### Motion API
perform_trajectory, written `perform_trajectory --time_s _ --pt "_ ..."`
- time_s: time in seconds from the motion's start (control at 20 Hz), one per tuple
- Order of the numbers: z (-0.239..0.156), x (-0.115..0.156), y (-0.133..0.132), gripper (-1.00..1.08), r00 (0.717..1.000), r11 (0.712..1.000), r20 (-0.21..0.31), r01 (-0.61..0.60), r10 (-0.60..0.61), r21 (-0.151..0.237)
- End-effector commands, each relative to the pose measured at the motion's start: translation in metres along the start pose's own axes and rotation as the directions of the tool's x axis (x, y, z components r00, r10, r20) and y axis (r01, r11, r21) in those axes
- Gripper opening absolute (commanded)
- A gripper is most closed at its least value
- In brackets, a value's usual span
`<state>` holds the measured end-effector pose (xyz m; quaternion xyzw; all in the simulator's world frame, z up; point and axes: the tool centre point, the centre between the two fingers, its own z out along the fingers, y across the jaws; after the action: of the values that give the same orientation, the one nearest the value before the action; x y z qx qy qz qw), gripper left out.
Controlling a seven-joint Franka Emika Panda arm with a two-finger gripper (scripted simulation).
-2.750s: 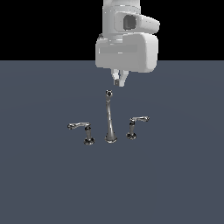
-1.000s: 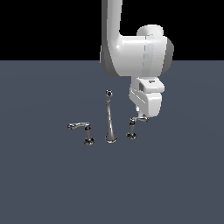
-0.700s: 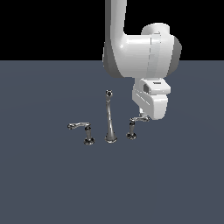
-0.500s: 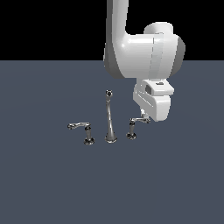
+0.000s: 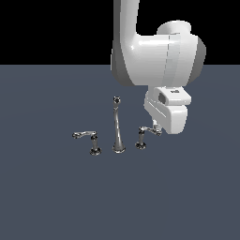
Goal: Turn on the faucet by rotating a designated handle.
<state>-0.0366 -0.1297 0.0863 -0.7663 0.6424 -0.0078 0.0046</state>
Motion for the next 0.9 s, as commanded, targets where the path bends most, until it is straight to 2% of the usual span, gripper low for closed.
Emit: perform_trajectory --time_s 0.0,0.3,0.4,0.85 --pt "0.0 -0.005 0.014 -1.0 1.0 1.0 0.005 -0.001 0.001 -0.013" --pt "0.0 -0.009 0.037 -1.0 1.0 1.0 0.006 -0.005 0.005 -0.017" --pt "0.0 -0.004 0.033 -1.0 1.0 1.0 0.003 -0.012 0.012 -0.013" --pt "-0.001 -0.039 0.049 -1.0 1.0 1.0 0.005 -0.008 0.008 -0.015"
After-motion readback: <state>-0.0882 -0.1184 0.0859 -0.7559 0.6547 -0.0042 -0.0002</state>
